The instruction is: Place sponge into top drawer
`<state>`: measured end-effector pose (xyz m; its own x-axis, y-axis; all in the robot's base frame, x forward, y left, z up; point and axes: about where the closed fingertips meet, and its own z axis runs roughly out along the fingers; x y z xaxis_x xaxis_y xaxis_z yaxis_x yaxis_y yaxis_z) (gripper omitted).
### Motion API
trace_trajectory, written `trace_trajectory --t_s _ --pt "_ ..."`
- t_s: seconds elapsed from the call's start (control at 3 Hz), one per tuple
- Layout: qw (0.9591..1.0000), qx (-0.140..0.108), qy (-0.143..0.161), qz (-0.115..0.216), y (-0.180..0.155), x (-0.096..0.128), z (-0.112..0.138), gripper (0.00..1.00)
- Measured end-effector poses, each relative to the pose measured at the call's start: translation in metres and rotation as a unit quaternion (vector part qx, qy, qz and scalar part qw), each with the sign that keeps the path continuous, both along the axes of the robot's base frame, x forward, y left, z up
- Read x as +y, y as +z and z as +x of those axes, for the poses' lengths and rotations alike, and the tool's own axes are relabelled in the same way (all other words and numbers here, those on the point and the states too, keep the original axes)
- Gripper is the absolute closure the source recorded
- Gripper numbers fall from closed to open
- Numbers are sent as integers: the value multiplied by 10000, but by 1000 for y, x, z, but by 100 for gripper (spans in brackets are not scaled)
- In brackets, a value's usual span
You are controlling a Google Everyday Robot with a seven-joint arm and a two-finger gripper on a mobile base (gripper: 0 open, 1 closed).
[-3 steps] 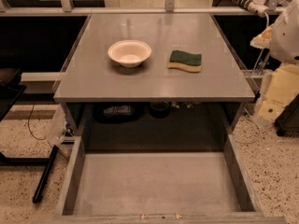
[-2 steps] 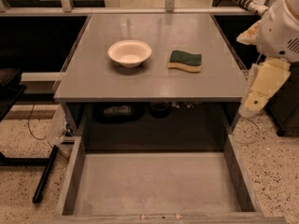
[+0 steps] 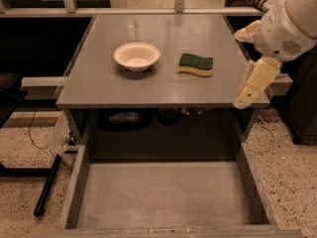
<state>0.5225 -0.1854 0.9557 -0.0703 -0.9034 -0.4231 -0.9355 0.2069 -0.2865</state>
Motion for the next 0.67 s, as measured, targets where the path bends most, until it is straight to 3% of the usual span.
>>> trace_trajectory --t_s 0.67 --pt "9975 -292 114 631 -22 7 68 0"
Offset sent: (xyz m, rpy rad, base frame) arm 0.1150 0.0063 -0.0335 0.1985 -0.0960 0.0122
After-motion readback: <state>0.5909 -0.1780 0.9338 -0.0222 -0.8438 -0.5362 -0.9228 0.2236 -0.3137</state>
